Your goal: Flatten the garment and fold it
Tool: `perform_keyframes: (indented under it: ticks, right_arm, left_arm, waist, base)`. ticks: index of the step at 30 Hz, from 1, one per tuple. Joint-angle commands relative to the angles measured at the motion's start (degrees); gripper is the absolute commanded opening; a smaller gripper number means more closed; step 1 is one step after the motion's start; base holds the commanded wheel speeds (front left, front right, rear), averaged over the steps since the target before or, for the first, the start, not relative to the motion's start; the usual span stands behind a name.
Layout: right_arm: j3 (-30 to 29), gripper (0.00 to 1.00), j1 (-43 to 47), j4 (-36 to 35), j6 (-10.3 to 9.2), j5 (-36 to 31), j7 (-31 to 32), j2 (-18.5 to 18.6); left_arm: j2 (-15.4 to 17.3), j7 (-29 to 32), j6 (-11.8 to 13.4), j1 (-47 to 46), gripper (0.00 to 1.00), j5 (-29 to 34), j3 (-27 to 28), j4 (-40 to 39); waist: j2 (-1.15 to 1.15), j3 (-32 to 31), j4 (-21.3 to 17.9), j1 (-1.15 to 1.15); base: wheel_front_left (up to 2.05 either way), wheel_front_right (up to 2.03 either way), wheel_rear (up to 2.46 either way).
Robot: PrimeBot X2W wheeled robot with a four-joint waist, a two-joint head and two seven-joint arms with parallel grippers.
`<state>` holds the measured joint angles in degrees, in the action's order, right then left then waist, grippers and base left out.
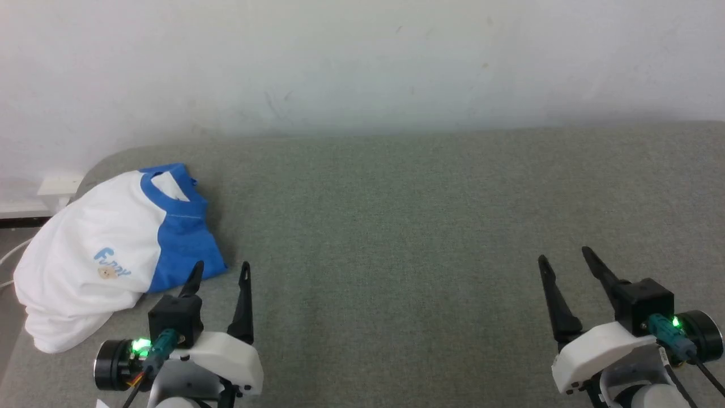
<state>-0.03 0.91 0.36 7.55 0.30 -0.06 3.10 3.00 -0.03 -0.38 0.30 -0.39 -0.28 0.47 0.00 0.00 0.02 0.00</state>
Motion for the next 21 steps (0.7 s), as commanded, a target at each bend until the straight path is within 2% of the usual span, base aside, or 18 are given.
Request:
perform_keyframes:
  ticks: [1,21]
  right_arm:
    - [-0.1,1.0,-0.1,0.1,0.0,0.3,-0.3,0.0]
    - [-0.3,1.0,-0.6,0.8,-0.01,1.3,-2.1,-0.1]
  left_arm:
    - [0.0,-0.4,0.3,-0.3,1.0,-0.1,-0.3,0.3]
    - [0.4,-2.9,2.2,-1.7,1.0,-1.1,-2.1,2.9]
  waist:
    - [0.0,0.0,0.0,0.0]
    - [0.0,-0.1,4.1,0.0]
  base:
    - [0.0,0.0,0.0]
    - [0.0,0.0,0.0]
